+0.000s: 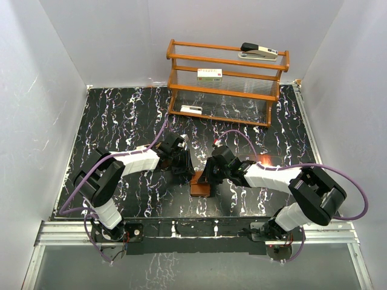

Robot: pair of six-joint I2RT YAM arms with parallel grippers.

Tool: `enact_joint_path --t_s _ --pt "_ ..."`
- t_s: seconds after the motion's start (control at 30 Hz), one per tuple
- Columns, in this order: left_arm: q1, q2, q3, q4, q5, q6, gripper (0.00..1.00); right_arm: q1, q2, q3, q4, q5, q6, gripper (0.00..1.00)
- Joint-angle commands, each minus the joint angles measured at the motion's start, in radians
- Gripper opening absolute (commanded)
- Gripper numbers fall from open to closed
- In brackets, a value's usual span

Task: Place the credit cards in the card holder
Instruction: Close the card holder at the center of the board.

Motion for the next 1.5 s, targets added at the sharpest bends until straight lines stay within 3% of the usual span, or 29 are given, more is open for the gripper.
enact_joint_path --t_s 0.0,0.67,1.03,1.33,1.47 --pt "-0.002 -0.001 -0.024 -0.047 -0.005 0.011 0.2 0.001 -0.017 0.006 0.019 0.012 0.009 0.0" --pt "-0.003 0.004 -0.006 -0.05 0.004 0.005 0.22 0.001 0.028 -0.001 -0.003 0.014 0.013 0.0" --pt "-0.005 -0.123 0.007 -0.091 0.02 -0.01 0.26 0.002 0.044 -0.001 -0.007 0.026 0.021 0.0" --pt "-0.039 -0.142 -0.018 -0.07 0.106 -0.009 0.01 0.001 0.037 -0.001 -0.016 0.035 0.024 0.0" --pt "-0.051 -0.115 -0.024 -0.054 0.135 -0.006 0.0 0.001 0.042 -0.003 -0.015 0.036 0.028 0.0"
